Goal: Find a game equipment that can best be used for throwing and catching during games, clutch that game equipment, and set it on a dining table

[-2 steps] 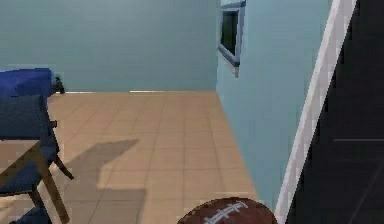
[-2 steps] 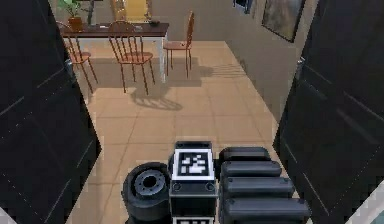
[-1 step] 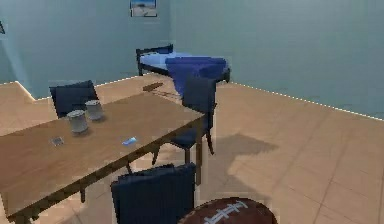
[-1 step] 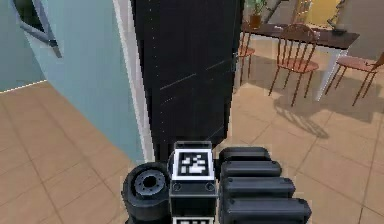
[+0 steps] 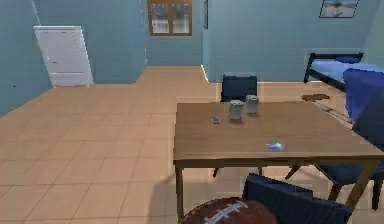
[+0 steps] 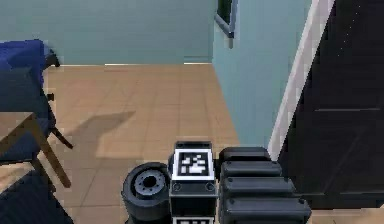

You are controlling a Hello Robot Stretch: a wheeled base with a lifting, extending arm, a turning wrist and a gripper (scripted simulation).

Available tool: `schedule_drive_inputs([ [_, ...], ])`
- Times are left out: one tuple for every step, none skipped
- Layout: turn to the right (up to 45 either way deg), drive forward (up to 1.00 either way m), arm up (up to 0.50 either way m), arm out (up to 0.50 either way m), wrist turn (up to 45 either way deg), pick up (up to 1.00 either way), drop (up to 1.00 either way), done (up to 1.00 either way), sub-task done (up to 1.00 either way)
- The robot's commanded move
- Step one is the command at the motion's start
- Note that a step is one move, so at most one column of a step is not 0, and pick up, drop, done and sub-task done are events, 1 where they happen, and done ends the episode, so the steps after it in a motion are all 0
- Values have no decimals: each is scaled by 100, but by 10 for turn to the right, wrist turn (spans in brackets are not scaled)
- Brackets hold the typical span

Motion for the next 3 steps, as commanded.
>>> schedule_drive_inputs([
  [-450,0,0,0,0,0,0,0,0],
  [-60,0,0,0,0,0,0,0,0],
  [0,95,0,0,0,0,0,0,0],
])
